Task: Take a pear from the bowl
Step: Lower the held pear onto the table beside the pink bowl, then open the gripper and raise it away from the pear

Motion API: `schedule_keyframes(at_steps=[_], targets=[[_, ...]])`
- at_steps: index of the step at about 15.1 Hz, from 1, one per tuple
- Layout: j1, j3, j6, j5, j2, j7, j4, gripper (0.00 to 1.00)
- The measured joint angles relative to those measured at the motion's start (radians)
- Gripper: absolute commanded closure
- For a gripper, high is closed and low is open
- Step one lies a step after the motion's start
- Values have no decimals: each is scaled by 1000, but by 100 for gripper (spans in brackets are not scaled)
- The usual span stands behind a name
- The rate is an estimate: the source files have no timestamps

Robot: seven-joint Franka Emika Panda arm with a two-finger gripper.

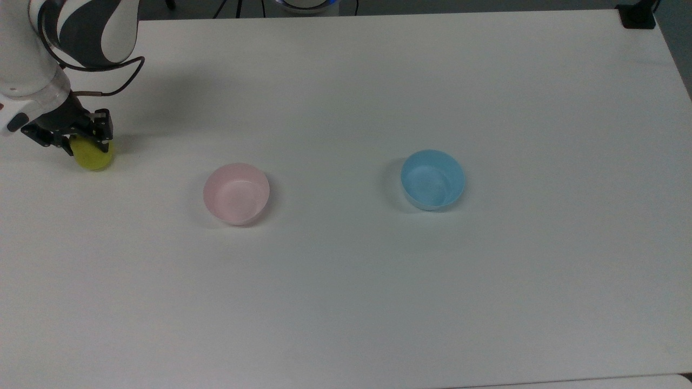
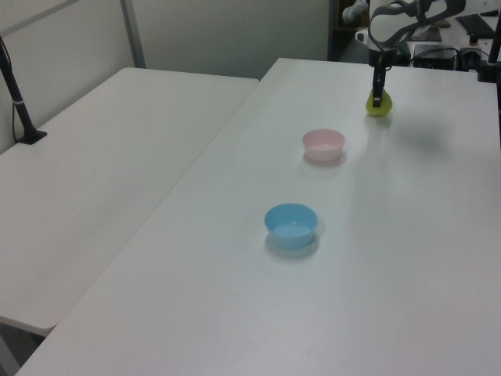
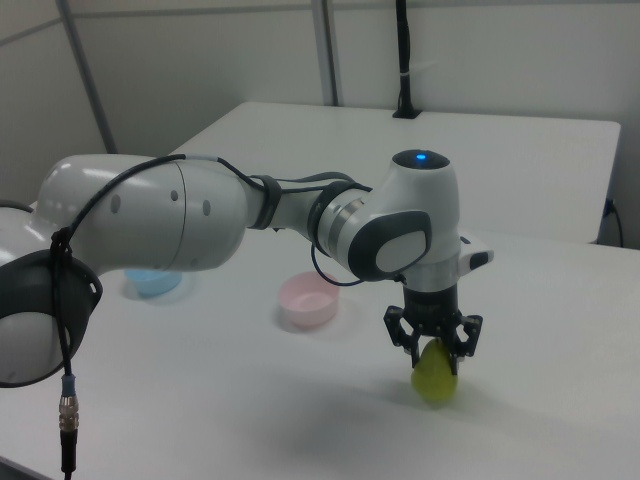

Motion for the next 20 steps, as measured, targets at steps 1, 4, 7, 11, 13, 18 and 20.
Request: schedule_keyframes(at_steps=[1, 4, 7, 11, 13, 18, 20], targets=[[0, 0, 0, 0, 1, 2, 0, 30], [0, 0, 0, 0, 1, 9, 0, 0], [-1, -1, 0, 0, 1, 20, 0, 0], [2, 0, -16, 0, -24, 39, 5, 0], [10, 10, -85, 0, -73, 49, 12, 0], [109, 25, -246, -1, -226, 201, 25, 0], [158, 26, -344, -2, -309, 259, 29, 0]])
